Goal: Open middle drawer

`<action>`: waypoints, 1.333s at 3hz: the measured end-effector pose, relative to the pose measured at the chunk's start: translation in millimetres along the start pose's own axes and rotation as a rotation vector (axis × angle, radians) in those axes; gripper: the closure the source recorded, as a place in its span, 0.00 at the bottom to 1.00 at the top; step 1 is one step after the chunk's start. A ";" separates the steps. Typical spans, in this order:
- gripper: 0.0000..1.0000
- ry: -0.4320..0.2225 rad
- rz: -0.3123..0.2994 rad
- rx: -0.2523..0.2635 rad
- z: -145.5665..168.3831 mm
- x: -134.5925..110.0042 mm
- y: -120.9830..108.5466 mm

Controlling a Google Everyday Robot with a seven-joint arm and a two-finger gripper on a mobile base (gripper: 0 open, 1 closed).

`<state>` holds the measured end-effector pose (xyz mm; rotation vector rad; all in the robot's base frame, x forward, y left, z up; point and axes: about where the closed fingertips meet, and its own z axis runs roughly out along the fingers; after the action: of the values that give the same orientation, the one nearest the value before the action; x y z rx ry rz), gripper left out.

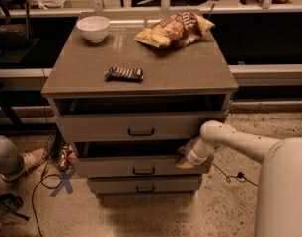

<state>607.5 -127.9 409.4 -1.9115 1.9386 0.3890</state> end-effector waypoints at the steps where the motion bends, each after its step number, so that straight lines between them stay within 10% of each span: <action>1: 0.82 0.000 0.000 0.000 0.0 0.0 0.0; 4: 0.12 0.000 0.000 0.000 0.1 0.0 0.1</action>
Offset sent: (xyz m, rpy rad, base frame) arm 0.0000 0.0000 0.0000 0.0000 0.0000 0.0000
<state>607.5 -127.8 409.3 -1.9116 1.9386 0.3893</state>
